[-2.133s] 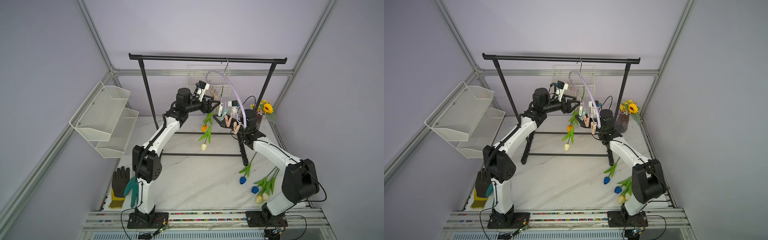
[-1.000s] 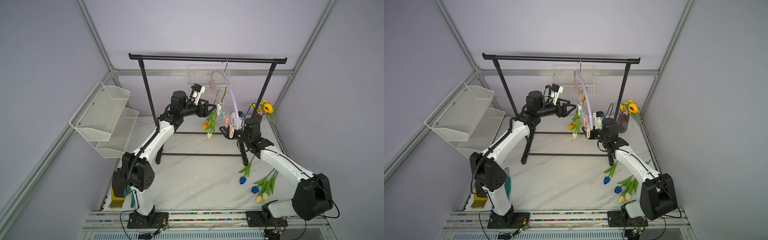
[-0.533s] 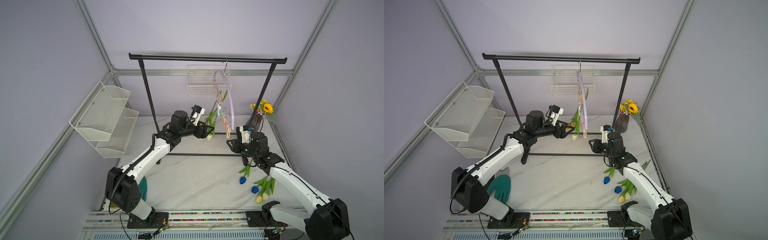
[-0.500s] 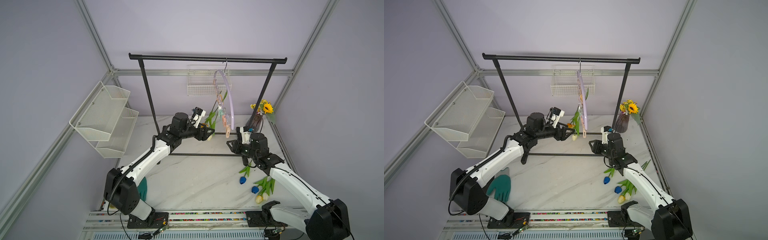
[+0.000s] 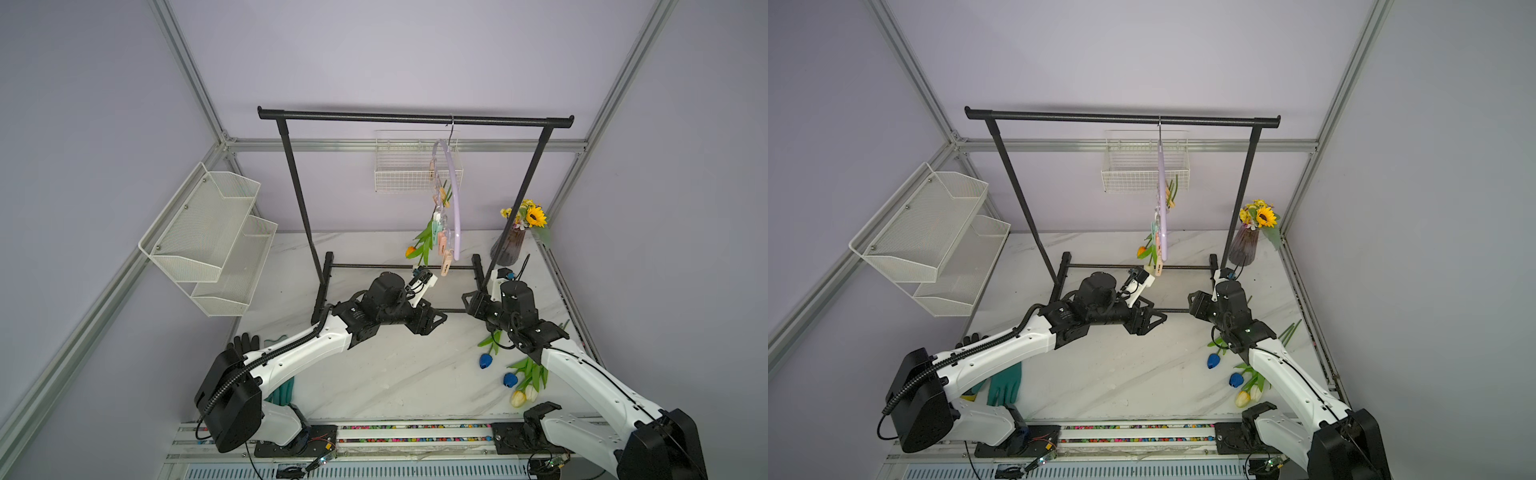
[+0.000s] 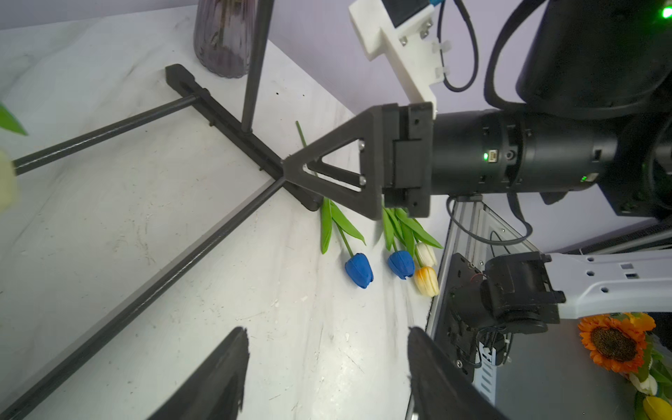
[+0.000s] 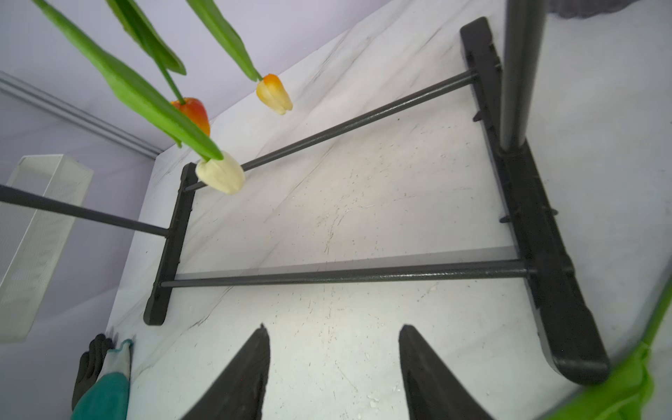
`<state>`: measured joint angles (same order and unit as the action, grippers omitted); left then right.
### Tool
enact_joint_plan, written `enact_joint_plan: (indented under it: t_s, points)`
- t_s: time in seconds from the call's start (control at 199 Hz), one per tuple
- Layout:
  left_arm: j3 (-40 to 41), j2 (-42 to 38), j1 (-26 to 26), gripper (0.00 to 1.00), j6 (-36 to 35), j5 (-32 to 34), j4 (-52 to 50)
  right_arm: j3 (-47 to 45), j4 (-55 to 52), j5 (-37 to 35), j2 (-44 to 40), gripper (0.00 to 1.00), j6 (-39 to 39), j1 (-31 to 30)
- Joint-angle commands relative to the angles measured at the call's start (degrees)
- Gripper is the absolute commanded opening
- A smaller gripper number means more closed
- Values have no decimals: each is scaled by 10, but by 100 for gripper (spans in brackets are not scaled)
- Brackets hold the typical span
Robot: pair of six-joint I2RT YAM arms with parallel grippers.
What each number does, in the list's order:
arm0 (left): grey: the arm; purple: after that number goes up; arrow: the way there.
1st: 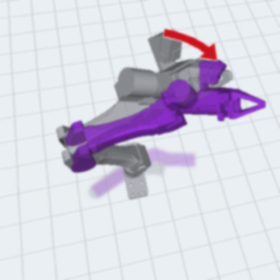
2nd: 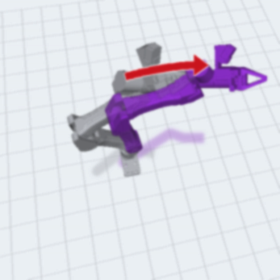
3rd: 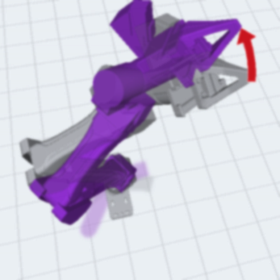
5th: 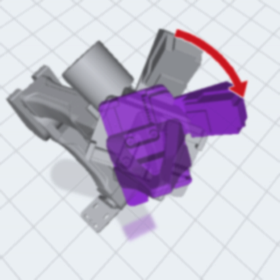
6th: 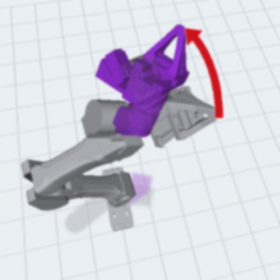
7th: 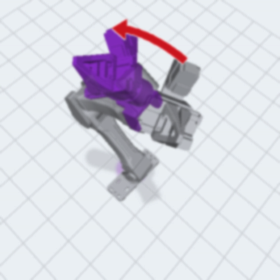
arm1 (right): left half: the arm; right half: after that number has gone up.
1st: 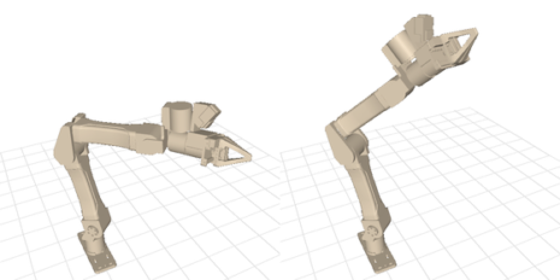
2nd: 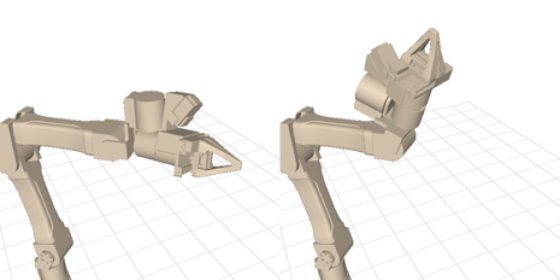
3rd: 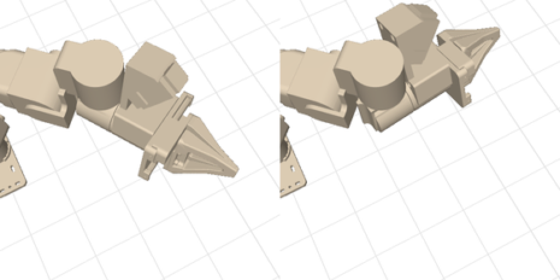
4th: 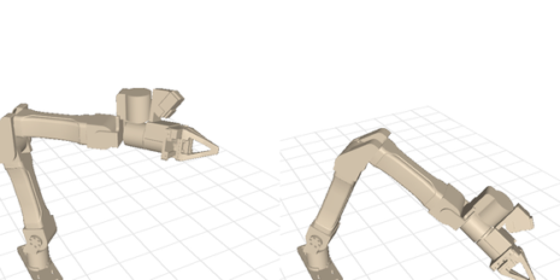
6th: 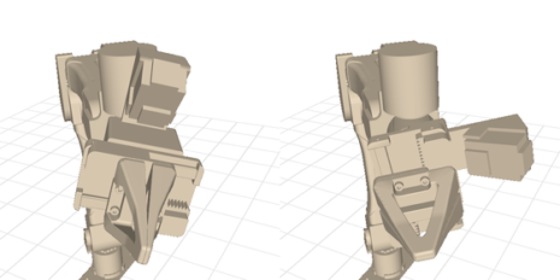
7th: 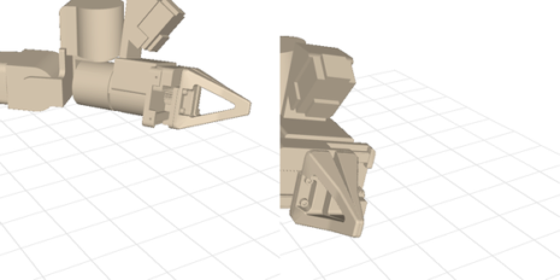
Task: Dry the flowers on a clothes hanger
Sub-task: Pick up the flower at the center of the board.
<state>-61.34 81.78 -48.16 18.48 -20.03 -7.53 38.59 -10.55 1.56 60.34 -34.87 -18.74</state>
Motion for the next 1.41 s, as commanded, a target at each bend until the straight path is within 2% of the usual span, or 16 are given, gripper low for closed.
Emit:
enact_joint_plan:
  t_s: [0.0,0.161,0.276,0.442,0.528,0.658,0.839,1.025,1.216,1.402]
  points:
    - [-23,38,-40,69,5,24,44,-7,-12,-93,-24,62,-30,3]
    - [-75,103,-106,69,-10,72,56,-15,-26,-171,-48,61,-47,10]
    - [-140,161,-118,66,-8,90,26,-15,-28,-205,-44,61,-57,22]
    - [-246,267,-119,65,-22,141,-49,-2,-38,-182,-7,59,-77,60]
    - [-305,315,-120,63,-26,146,-87,1,-40,-155,13,59,-92,86]
    - [-343,353,-119,59,-31,144,-92,4,-53,-121,46,57,-117,125]
    - [-354,373,-119,59,-32,152,-92,29,-143,-171,98,55,-147,140]
    - [-340,377,-115,59,-30,139,-78,9,-125,-166,130,49,-141,158]
    - [-321,368,-109,59,-28,134,-70,27,-125,-148,206,47,-136,172]
    - [-285,356,-105,59,-18,124,-43,33,-119,-151,241,42,-143,172]
